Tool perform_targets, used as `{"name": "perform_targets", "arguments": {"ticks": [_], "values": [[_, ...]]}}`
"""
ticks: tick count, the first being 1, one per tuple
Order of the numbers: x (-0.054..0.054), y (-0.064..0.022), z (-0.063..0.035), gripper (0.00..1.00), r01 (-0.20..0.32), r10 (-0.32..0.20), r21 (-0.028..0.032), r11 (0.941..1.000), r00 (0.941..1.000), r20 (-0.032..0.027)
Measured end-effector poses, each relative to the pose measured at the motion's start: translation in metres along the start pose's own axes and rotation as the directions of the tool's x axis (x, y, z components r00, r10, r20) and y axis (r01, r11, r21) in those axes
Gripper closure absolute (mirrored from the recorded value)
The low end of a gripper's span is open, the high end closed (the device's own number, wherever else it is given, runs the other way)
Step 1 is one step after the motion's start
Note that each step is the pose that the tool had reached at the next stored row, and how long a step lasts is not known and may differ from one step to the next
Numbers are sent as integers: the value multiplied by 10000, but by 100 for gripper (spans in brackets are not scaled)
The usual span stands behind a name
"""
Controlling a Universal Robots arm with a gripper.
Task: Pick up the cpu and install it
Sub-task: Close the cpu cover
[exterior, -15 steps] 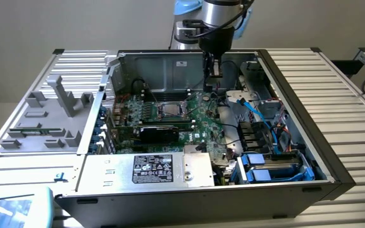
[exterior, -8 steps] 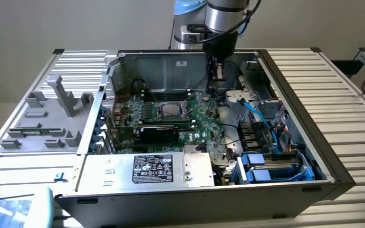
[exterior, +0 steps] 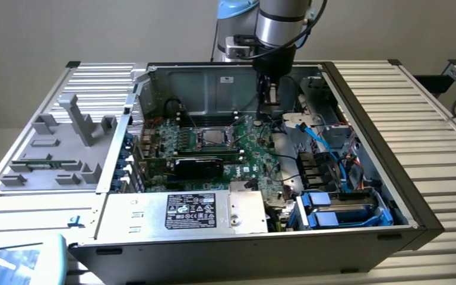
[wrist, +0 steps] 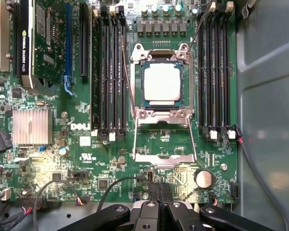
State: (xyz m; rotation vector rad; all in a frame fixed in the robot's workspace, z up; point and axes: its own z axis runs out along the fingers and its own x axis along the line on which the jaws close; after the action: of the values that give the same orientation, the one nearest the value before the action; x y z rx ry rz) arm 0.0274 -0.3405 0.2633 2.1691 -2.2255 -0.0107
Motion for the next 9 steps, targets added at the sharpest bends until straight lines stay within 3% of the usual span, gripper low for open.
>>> {"name": "perform_targets", "arguments": {"ticks": [9], "values": [[-3,-8,136,88,-253,254,-32,9997,9996,116]]}}
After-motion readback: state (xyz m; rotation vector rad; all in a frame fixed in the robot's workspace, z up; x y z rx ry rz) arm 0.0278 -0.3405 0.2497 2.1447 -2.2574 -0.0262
